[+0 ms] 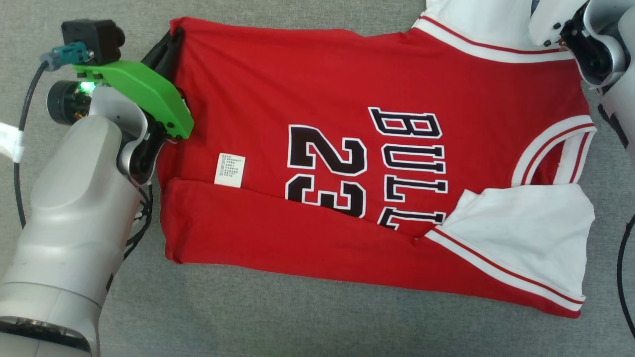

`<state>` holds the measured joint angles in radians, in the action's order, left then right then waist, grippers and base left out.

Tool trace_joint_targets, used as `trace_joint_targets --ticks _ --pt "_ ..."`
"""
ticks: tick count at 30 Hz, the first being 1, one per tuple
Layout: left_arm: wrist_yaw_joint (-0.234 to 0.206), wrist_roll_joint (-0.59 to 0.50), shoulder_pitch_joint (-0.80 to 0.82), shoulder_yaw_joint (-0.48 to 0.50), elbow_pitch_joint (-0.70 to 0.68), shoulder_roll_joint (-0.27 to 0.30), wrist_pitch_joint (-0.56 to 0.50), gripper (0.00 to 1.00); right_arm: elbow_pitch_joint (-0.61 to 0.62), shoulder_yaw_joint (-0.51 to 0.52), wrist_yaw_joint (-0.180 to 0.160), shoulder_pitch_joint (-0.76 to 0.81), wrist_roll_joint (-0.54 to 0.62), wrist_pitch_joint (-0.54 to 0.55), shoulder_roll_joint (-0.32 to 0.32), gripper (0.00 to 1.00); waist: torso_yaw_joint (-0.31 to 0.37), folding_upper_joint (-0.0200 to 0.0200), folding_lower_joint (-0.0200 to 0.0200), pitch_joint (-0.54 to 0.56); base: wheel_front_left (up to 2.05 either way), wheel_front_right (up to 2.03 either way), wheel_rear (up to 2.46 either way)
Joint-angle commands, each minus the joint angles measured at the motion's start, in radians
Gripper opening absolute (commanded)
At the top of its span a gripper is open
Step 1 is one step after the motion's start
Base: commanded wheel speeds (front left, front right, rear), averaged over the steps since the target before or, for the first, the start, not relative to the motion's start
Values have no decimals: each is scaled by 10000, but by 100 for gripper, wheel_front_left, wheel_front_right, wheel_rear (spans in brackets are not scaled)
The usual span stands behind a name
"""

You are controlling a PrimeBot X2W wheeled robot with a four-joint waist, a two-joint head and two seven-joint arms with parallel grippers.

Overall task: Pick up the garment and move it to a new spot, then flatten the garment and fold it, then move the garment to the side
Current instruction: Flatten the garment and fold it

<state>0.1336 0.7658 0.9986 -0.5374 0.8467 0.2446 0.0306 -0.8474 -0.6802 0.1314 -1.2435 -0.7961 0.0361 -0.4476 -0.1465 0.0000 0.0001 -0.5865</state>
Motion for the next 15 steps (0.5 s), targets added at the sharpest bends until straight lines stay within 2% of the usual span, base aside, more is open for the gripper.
trace_joint_targets --ticks 1,9,15 --pt "-51 72 -250 -32 46 226 155 0 226 -23 -17 346 -268 -341 -111 0 137 0 -1 302 0 0 0" --pt "-61 142 -850 -133 -407 852 857 0 1912 -124 -17 1945 -1182 -1966 -859 0 696 0 -1 1234 0 0 0" --pt "-408 171 -1907 -65 -1192 1333 1060 0 3224 -36 -17 3503 -1307 -2532 -1209 0 1154 0 -1 1985 0 0 0"
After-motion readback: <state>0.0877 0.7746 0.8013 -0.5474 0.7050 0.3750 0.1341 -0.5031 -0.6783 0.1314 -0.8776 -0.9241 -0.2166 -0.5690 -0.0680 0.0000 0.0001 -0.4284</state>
